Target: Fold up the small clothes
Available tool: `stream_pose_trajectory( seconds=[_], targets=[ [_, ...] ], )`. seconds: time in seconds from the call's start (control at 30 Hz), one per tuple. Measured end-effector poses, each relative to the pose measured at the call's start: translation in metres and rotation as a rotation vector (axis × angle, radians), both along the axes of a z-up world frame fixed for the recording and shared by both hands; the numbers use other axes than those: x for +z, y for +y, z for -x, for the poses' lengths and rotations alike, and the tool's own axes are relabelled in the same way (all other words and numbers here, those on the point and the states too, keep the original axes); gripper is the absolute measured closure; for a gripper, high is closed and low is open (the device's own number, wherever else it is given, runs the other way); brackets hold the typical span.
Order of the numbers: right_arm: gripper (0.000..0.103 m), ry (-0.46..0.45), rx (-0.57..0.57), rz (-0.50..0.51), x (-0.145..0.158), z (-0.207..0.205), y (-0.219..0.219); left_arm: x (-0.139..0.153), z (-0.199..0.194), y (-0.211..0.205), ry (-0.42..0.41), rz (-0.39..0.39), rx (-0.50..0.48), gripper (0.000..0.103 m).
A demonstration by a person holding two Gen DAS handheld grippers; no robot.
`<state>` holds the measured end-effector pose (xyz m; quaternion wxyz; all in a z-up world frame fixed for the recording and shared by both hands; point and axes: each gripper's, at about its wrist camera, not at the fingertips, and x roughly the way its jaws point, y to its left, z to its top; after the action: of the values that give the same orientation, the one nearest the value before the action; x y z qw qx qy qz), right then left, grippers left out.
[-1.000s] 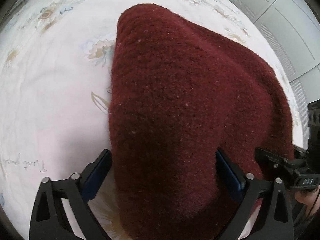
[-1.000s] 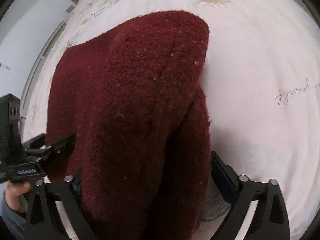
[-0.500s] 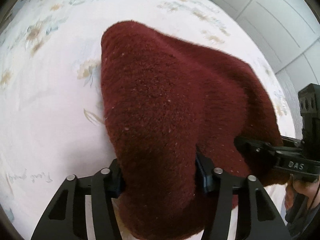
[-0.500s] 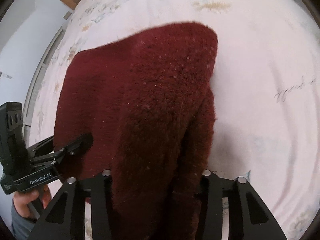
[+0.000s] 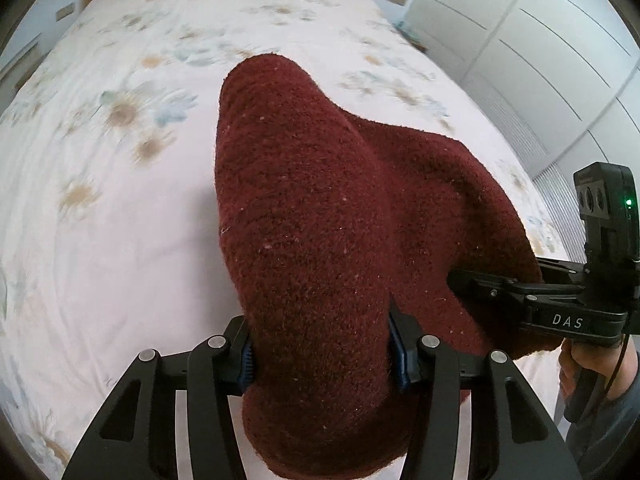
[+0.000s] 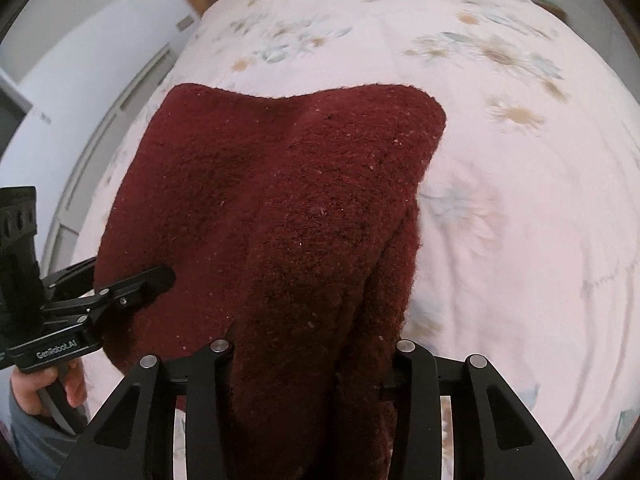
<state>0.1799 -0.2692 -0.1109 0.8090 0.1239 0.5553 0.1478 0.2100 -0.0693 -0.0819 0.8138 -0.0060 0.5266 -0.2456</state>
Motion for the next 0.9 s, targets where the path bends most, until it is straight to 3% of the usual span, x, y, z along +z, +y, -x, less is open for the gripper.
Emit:
stream_pose_trajectory(
  seconds=[0.13, 0.27, 0.4, 0.53, 0.67, 0.77, 0.9],
  targets=[
    [0.059, 0.069, 0.01, 0.043, -0.034, -0.008, 0.021, -0.034, 0.006, 0.011, 0.04, -0.026, 0.042, 0.056],
    [0.043, 0.08, -0.01, 0.044, -0.051, -0.005, 0.017, -0.06, 0.005, 0.02, 0.055, -0.01, 0.089, 0.046],
    [0.024, 0.056, 0.025, 0.111, -0.043, -0.012, 0.008, -0.057, 0.019, 0.023, 0.048, -0.043, 0.098, 0.033],
    [0.02, 0.011, 0.007, 0.14, -0.027, -0.004, 0.002, -0.045, 0.02, 0.023, 0.05, -0.06, 0.113, 0.025],
    [0.015, -0.038, -0.013, 0.168, -0.011, 0.014, -0.004, -0.037, 0.029, 0.032, 0.013, -0.087, 0.125, 0.001],
    [0.0, -0.062, -0.028, 0.174, -0.005, 0.021, -0.01, -0.031, 0.031, 0.039, -0.012, -0.093, 0.145, 0.001],
    [0.0, -0.073, -0.051, 0.201, -0.011, 0.032, -0.006, -0.036, 0.026, 0.044, -0.01, -0.121, 0.176, 0.001]
  ],
)
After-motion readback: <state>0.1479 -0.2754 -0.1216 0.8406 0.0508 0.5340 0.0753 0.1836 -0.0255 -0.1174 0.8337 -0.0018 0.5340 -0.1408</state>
